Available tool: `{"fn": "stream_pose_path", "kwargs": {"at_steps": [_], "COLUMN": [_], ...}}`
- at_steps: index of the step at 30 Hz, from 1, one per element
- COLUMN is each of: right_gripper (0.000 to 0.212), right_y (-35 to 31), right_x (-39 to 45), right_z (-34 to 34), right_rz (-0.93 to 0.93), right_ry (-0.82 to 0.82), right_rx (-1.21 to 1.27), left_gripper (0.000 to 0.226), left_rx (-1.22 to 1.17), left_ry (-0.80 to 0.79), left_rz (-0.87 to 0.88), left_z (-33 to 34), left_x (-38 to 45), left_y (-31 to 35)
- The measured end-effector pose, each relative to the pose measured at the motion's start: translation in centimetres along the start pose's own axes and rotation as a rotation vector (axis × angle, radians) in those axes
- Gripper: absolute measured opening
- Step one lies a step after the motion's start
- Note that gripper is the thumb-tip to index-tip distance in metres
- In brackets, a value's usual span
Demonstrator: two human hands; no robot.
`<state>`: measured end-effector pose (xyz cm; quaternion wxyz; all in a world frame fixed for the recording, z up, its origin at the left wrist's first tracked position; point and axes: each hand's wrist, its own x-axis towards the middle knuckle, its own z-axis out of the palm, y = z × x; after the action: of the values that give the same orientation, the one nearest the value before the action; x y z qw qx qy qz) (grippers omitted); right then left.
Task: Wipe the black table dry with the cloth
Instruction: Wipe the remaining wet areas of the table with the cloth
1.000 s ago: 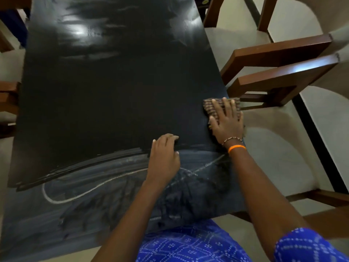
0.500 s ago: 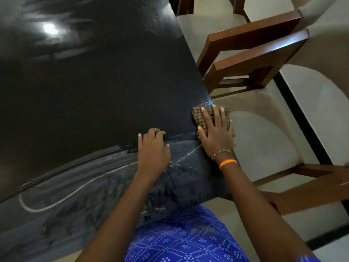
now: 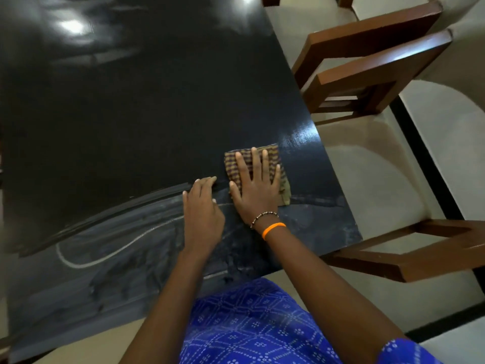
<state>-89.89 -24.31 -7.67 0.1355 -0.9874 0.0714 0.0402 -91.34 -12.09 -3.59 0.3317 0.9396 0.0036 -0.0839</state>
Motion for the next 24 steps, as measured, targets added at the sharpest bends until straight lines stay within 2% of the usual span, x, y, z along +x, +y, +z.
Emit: {"fn": "stream_pose_path", "kwargs": {"at_steps": [9, 18, 24], "right_gripper": [0.067, 0.066, 0.063], "right_y": [-14.5, -31.2, -36.0], "right_x": [-2.0, -6.2, -3.7], "right_z": [3.6, 9.1, 10.4], "right_rz": [-0.303, -0.563, -0.762], "right_ry": [-0.130, -0.219, -0.192], "right_rx": [0.003, 0.011, -0.012], "left_gripper": [0.052, 0.049, 0.048], "left_rx": [-0.086, -0.102, -0.261], "left_ry": [0.208, 0.358, 0.353], "left_rz": [-0.269, -0.432, -0.538], "left_z": [-8.6, -16.8, -20.1], "left_x": [-3.2, -7.5, -10.2], "left_y": [-10.5, -21.9, -29.0]}}
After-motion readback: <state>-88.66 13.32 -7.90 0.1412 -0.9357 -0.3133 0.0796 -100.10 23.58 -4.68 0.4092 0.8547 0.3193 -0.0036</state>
